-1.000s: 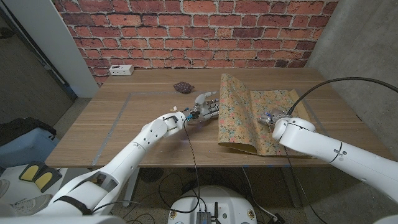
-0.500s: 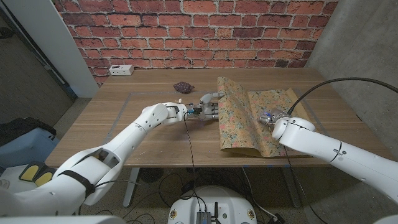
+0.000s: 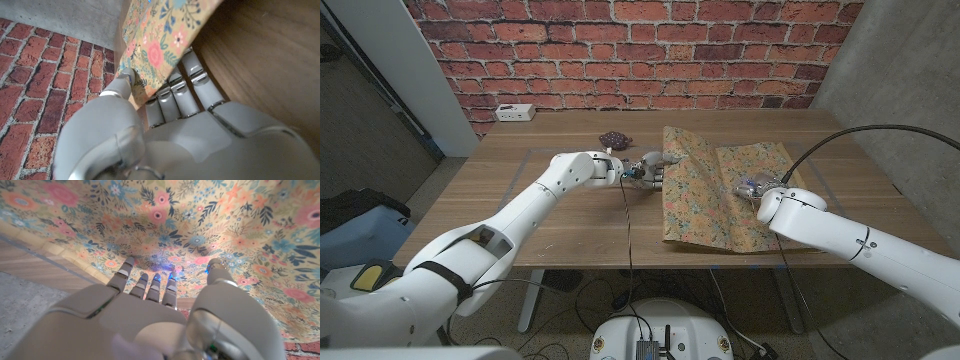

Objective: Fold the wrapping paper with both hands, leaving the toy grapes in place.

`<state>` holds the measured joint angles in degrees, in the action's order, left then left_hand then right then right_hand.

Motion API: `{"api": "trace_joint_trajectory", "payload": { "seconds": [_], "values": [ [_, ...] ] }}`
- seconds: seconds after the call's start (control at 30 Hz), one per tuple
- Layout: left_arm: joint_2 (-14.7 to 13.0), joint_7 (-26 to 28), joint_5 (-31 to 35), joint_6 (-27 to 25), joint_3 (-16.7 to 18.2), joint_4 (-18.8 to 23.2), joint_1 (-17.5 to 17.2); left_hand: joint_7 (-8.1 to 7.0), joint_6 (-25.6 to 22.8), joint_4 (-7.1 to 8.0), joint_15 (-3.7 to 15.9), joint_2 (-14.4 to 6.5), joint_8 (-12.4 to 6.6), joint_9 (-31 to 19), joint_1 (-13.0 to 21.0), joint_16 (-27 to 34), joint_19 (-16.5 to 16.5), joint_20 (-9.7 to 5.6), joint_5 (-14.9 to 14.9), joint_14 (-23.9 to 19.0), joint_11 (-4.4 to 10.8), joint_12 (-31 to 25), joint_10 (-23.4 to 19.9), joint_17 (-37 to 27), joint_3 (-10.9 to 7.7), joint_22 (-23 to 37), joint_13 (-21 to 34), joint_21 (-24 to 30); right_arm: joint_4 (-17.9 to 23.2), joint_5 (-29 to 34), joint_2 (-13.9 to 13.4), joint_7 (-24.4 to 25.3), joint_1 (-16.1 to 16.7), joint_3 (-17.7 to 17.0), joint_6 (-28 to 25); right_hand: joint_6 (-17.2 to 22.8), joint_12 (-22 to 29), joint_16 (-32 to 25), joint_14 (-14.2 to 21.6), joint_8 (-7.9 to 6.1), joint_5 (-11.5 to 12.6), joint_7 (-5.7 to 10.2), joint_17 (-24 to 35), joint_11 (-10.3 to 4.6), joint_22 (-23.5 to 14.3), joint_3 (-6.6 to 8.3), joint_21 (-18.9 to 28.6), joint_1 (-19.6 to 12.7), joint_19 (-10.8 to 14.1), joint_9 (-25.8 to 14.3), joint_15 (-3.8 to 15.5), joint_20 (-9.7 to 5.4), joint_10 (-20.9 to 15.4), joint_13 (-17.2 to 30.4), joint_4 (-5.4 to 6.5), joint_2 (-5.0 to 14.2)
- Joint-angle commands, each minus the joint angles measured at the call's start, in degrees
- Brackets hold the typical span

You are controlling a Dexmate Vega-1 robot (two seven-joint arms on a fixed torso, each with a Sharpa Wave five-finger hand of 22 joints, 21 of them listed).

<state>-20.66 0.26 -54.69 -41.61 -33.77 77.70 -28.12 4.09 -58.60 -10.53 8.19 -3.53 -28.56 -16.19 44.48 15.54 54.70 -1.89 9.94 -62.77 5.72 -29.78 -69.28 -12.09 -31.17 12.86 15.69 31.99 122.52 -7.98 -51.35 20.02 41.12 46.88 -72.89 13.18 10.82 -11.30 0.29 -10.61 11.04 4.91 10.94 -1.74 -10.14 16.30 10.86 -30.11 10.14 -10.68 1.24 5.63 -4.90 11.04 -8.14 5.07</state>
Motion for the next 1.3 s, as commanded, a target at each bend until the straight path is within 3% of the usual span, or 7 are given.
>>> {"api": "trace_joint_trajectory", "payload": {
  "seconds": [0.03,0.27,0.43,0.67,1.13,1.3],
  "values": [
    [0.3,10.1,5.1,2.8,0.2,5.1,-2.4,-0.33,-0.6,0.36,0.96,-1.1,-1.93,-2.8,4.7,1.0,-1.6,-0.33,0.1,-0.3,0.27,-2.8,-1.1,-1.9,1.16,0.9,2.7,1.1,1.2,1.3,-0.3,0.6,0.0,-0.2,1.0,0.0,0.4,-0.2,0.0,-0.34,0.2,0.07,0.1,0.18,-0.1,-0.20,0.5,-0.4,0.2,-0.1,0.49,-0.01,0.0,0.1,0.09,-0.11],
    [-1.6,14.8,9.5,2.2,-1.5,10.6,-2.8,0.29,-0.6,0.57,1.26,-2.4,-3.44,-5.1,7.5,2.3,-1.9,-0.74,0.1,-2.6,-0.02,-5.5,-1.9,-3.3,2.01,1.9,5.1,2.8,1.4,2.3,0.0,0.8,-0.5,0.4,0.7,0.4,0.4,-0.3,0.2,-0.48,0.2,0.14,0.1,0.08,-0.1,-0.24,0.6,-0.4,0.2,-0.1,0.54,0.02,0.0,0.1,0.07,-0.09],
    [-3.3,20.9,14.5,0.8,-2.9,15.7,-3.3,1.12,-0.3,0.50,1.54,-3.1,-4.85,-7.3,10.0,3.5,-2.0,-1.31,0.8,-4.8,0.02,-8.3,-2.3,-5.1,2.42,3.7,7.7,5.4,0.9,2.5,0.2,0.2,-0.9,0.7,0.9,0.6,0.5,-0.3,0.4,-0.56,0.3,0.08,0.0,0.24,-0.1,-0.13,0.6,-0.7,0.5,-0.1,0.58,0.07,-0.2,0.1,-0.05,0.05],
    [-5.1,26.6,22.0,-2.1,-5.6,20.7,-2.8,1.63,-0.3,0.52,2.36,-2.9,-6.69,-10.1,12.2,5.2,-2.2,-1.66,1.6,-7.8,0.16,-11.9,-2.4,-7.9,3.15,5.3,11.2,8.3,0.4,2.9,0.6,0.0,-1.2,0.9,1.2,0.8,0.6,-0.4,0.5,-0.61,0.3,0.04,0.0,0.22,-0.1,-0.02,0.7,-1.0,0.5,-0.1,0.59,0.04,-0.5,0.1,-0.19,0.17],
    [-8.9,25.9,29.1,-8.3,-6.8,28.5,-1.4,1.94,0.1,0.97,2.45,-2.5,-8.26,-12.7,13.3,5.1,-3.4,-1.68,2.3,-8.0,-0.04,-14.3,-1.6,-9.9,3.79,5.6,13.1,10.3,-0.6,3.3,1.3,-0.9,-1.8,2.0,0.6,1.2,0.7,-0.4,0.7,-0.70,0.4,0.13,-0.1,0.19,0.0,0.09,0.7,-1.5,0.7,-0.1,0.62,0.00,-0.7,0.1,-0.39,0.28],
    [-10.3,26.7,33.3,-12.3,-9.1,31.3,0.1,1.98,0.1,1.08,2.47,-2.4,-8.78,-13.6,13.6,5.2,-3.8,-1.68,2.4,-8.3,-0.16,-15.0,-1.4,-10.7,4.02,5.7,13.5,11.0,-1.4,3.1,1.7,-1.6,-2.4,2.8,0.5,1.5,0.7,-0.4,0.8,-0.79,0.4,0.21,-0.1,0.25,0.0,0.26,0.7,-1.9,0.8,-0.1,0.65,-0.03,-0.8,0.1,-0.52,0.47]
  ]
}}
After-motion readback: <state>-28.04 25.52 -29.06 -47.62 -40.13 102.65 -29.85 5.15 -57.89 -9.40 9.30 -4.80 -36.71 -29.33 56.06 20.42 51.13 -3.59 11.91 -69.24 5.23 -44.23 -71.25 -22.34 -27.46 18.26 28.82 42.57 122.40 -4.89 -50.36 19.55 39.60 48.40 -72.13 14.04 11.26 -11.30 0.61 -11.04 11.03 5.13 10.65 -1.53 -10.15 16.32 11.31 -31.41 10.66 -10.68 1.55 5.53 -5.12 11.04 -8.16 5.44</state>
